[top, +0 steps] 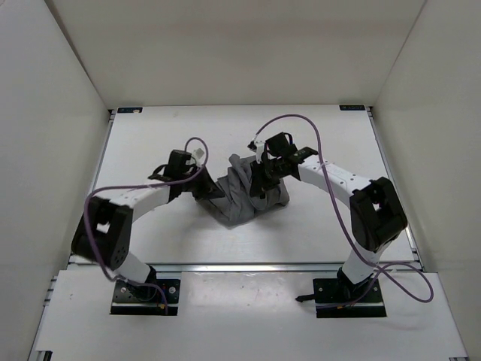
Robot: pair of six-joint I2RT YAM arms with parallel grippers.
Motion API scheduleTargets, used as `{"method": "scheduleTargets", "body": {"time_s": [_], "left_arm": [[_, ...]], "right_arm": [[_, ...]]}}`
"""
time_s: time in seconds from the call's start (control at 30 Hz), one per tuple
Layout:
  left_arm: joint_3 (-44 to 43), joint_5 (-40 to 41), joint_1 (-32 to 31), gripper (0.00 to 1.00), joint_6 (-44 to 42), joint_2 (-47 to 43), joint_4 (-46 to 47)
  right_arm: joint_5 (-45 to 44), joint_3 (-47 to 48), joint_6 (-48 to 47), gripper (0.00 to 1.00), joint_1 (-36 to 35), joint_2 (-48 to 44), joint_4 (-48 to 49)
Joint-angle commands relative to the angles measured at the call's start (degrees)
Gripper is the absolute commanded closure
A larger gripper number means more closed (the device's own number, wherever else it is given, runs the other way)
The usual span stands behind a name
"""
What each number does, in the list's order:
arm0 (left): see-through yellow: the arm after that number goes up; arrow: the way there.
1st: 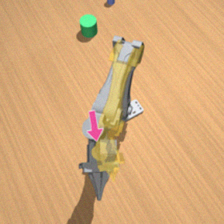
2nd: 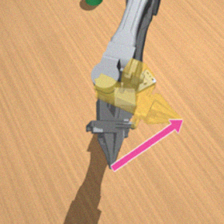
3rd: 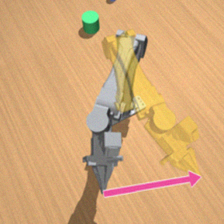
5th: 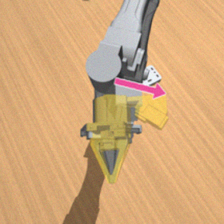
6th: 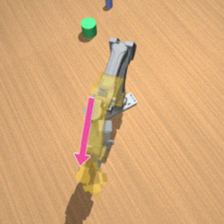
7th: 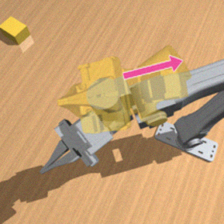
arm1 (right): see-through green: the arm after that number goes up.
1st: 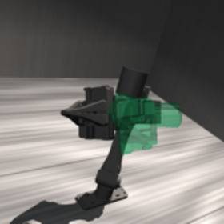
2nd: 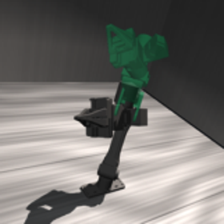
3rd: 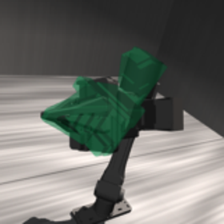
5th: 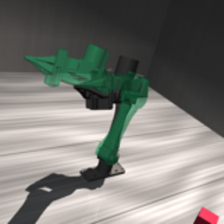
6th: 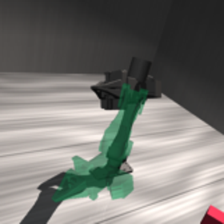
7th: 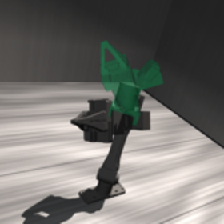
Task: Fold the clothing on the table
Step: Fold the skirt
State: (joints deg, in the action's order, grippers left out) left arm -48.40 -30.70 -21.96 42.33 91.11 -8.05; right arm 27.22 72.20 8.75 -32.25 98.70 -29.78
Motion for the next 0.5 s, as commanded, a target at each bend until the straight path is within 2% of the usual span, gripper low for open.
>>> {"method": "scheduleTargets", "body": {"time_s": [0.0,0.1,0.23,0.47], "left_arm": [[4.36,3.08,2.18,1.00,-1.27,-8.82,-1.34],[6.30,6.70,1.13,1.00,-1.19,-9.64,-1.35],[6.48,10.12,-1.59,1.00,-1.54,-5.35,-0.99],[5.16,9.60,-2.39,1.00,-3.39,2.23,1.03]], "right_arm": [[2.22,2.76,0.03,1.00,0.17,-2.19,1.13],[3.18,3.56,-0.58,1.00,-0.27,-1.31,1.30],[5.03,4.70,-1.11,1.00,-2.20,-0.17,1.30],[6.96,6.28,-0.75,1.00,-4.92,0.62,2.00]]}}
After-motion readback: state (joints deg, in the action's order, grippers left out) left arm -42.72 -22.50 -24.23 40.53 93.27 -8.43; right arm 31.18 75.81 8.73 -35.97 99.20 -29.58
